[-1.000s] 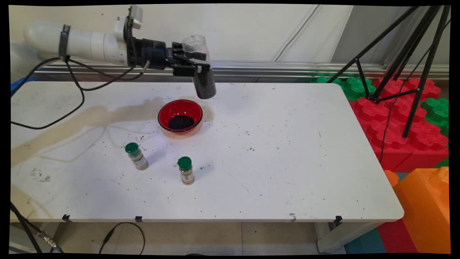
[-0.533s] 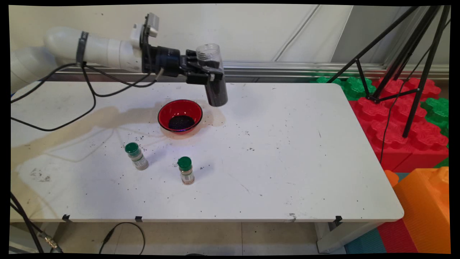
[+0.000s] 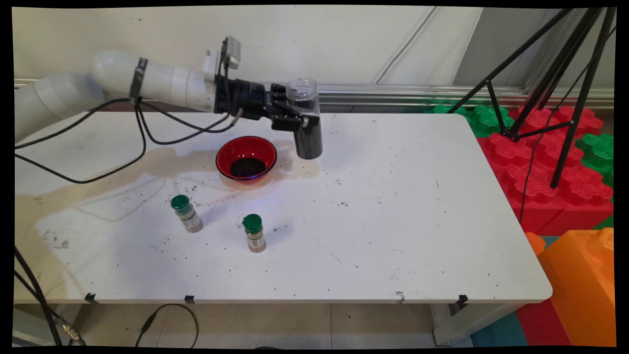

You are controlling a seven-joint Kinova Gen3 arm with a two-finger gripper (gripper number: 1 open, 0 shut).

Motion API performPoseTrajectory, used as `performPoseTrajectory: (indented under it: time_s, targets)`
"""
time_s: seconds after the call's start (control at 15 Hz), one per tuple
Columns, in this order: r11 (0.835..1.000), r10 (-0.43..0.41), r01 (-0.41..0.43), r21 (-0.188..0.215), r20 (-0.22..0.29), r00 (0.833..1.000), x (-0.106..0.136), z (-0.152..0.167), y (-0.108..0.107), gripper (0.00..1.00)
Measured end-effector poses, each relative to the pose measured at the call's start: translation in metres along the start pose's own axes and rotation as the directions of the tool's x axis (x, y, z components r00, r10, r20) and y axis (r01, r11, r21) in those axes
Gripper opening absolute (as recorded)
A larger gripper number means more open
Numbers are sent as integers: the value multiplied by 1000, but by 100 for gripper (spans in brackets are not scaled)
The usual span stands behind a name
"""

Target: Place the picked object on the table

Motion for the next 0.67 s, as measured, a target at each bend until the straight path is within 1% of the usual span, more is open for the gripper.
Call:
performPoseTrajectory:
  time_s: [0.67]
  targets:
    - [1000, -4, 5, -15, 36, 999, -25, 27, -1, 0]
